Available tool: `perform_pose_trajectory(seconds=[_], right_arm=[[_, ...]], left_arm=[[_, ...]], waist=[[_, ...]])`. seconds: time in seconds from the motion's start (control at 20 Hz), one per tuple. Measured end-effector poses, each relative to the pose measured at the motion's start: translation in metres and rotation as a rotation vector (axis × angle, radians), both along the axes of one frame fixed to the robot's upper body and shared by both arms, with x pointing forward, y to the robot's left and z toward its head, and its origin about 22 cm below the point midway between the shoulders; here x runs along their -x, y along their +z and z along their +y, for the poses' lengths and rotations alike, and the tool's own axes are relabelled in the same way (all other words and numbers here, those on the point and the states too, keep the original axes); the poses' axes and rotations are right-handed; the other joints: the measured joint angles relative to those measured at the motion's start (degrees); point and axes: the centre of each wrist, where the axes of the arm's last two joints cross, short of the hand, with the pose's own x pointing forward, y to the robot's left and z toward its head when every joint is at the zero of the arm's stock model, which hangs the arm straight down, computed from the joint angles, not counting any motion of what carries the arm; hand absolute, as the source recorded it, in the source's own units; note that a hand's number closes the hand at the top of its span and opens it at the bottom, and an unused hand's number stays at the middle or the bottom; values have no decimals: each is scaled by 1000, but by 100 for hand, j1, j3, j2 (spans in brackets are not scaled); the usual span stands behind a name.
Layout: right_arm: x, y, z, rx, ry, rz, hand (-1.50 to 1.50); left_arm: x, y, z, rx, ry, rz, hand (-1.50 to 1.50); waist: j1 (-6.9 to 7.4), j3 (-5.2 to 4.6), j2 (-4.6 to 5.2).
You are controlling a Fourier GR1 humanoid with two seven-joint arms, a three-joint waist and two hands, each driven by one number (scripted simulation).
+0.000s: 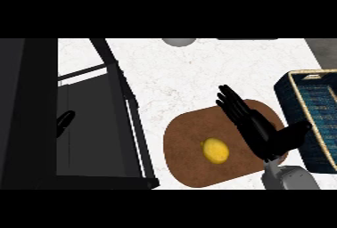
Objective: Pick the lemon from the cutting board and place it in the basket
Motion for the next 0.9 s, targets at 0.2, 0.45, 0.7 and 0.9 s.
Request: perform_pose_trajectory(seconds=[0.2, 0.45, 0.7, 0.9], right_arm=[[0, 12, -16, 18, -1, -93, 150], [11, 44, -8, 76, 182, -342, -150], [54, 33, 27, 191, 155, -418, -150], [69, 39, 26, 383, -21, -445, -150]], left_arm=[[0, -5, -60, 176, -25, 46, 0], [6, -13, -66, 156, 13, -27, 0], [12, -17, -67, 158, 41, -72, 0], [16, -20, -64, 159, 62, -96, 0]], waist=[[-72, -175, 26], [-59, -179, -32], [-127, -185, -58], [-214, -199, -93]])
